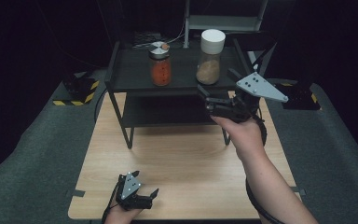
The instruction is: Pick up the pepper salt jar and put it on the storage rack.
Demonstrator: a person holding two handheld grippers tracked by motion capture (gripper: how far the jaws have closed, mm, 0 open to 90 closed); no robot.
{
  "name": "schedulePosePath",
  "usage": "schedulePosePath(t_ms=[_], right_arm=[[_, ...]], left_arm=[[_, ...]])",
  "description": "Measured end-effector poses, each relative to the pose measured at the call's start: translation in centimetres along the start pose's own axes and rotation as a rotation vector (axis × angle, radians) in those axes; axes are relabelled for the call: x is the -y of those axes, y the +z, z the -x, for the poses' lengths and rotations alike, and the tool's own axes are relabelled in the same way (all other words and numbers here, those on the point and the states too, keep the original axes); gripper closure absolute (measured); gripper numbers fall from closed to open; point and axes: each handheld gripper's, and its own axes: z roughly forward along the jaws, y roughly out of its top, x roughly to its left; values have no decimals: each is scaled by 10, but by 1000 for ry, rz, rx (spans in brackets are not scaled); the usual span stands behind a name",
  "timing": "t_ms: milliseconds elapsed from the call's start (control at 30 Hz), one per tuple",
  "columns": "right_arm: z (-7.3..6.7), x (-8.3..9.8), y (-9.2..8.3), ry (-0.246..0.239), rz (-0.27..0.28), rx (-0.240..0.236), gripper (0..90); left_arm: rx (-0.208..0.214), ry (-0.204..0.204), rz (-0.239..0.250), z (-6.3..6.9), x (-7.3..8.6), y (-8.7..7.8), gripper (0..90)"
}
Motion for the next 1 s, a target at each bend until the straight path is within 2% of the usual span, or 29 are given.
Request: schedulePosePath(t_ms=[167, 367, 600, 667, 1000], right_arm=[[-3, 7, -7, -29, -15, -3, 0], [-3, 22, -17, -28, -20, -13, 0], [-3, 44, -32, -34, -34, -33, 0], [-3, 55, -38, -43, -36, -39, 0], [-5, 90, -56, -38, -76, -41, 0]], left_arm=[[3, 4, 0, -1, 0, 0, 4], [5, 3, 2, -1, 0, 0, 4], [3, 16, 6, 0, 1, -1, 5], [4, 13, 7, 0, 1, -1, 6], [3, 7, 11, 0, 2, -1, 6]])
